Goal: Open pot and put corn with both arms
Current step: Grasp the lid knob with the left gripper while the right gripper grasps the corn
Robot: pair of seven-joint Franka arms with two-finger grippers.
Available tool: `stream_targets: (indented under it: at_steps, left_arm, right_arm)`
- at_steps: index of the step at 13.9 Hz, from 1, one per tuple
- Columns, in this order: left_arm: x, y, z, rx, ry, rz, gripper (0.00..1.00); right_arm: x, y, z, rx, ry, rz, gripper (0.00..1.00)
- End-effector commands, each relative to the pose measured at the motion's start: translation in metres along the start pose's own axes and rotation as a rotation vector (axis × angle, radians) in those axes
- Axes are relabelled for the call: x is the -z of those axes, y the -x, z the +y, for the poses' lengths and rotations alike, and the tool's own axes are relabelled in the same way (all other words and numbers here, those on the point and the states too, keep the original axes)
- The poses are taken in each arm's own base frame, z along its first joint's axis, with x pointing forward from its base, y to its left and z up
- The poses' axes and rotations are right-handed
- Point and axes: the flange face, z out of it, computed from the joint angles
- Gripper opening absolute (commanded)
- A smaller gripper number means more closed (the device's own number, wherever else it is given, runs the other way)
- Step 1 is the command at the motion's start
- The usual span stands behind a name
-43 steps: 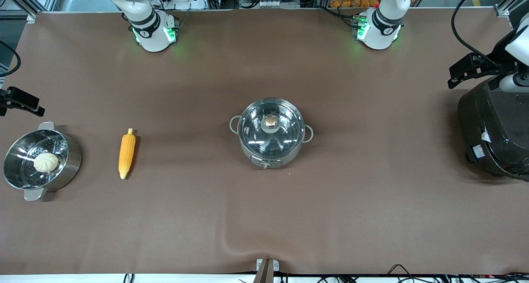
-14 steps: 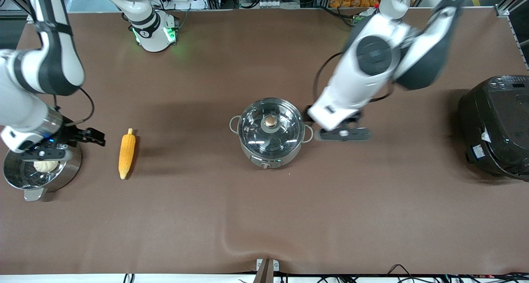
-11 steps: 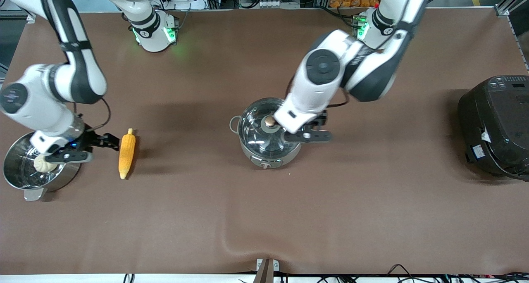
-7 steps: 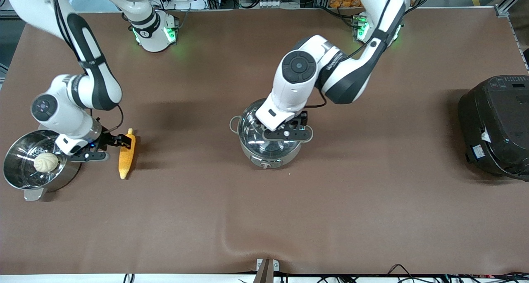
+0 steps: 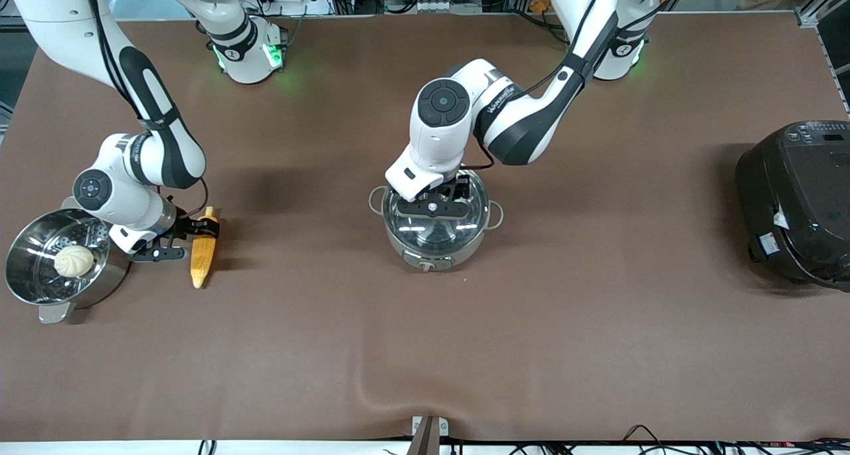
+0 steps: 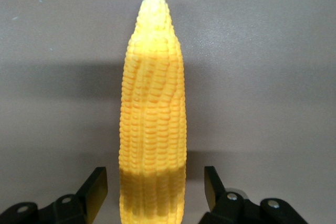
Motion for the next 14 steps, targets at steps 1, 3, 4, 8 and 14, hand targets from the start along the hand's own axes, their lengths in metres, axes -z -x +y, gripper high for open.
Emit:
stream_targets:
  at_steps: [1,3,4,8,14]
  left_arm:
    - [-0.018,0.003,0.006,-0.030,-0.057,0.010,1.00]
    - [-0.028,0.009,0.011,-0.043,-0.069,0.001,1.00]
    - [-0.030,0.014,0.016,-0.043,-0.066,-0.006,1.00]
    - [-0.018,0.019,0.007,0.059,-0.054,-0.112,0.00]
    - [-0.012,0.022,0.004,0.071,-0.074,-0.131,0.00]
  right_arm:
    - [-0.018,-0.014,-0.004,0.020,0.000,-0.010,0.58]
    - [-0.014,-0.029,-0.017,0.043,0.003,0.002,0.33]
    - [-0.009,-0.031,-0.017,0.043,0.002,0.007,0.16]
    - [0.103,-0.041,-0.030,0.064,-0.013,-0.042,0.00]
    - [0.254,-0.048,-0.085,0.137,-0.017,-0.091,0.00]
